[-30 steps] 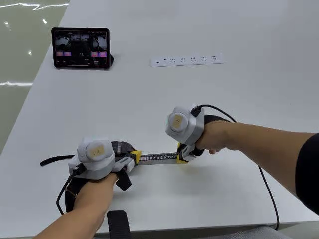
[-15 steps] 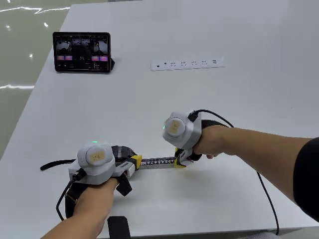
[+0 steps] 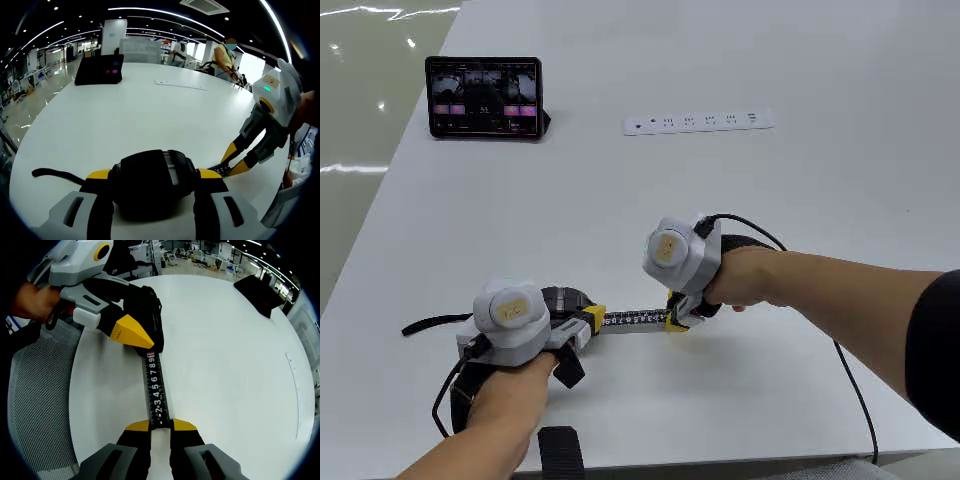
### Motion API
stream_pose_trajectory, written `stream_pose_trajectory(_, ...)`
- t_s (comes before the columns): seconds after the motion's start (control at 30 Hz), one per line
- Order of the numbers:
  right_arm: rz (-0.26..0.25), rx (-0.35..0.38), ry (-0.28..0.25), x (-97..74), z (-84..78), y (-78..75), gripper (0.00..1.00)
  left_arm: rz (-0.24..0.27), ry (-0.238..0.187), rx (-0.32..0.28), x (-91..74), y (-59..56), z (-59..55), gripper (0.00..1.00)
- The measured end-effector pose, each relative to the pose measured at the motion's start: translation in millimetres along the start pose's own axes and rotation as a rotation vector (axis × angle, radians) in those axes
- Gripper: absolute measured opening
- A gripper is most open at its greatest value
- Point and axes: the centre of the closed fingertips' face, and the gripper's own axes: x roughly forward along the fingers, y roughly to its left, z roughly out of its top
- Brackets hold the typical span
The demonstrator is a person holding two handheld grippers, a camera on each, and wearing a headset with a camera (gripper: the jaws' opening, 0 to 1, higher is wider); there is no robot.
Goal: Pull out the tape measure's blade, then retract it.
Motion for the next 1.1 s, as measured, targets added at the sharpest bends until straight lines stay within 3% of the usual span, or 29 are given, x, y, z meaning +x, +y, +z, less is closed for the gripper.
stream_pose_trajectory(1.1, 0.014, -0.019, -0.043, 9.0, 20.9, 4.0, 0.1, -0.036, 0.004, -0.013, -1.3, 0.5, 1.3, 0.6)
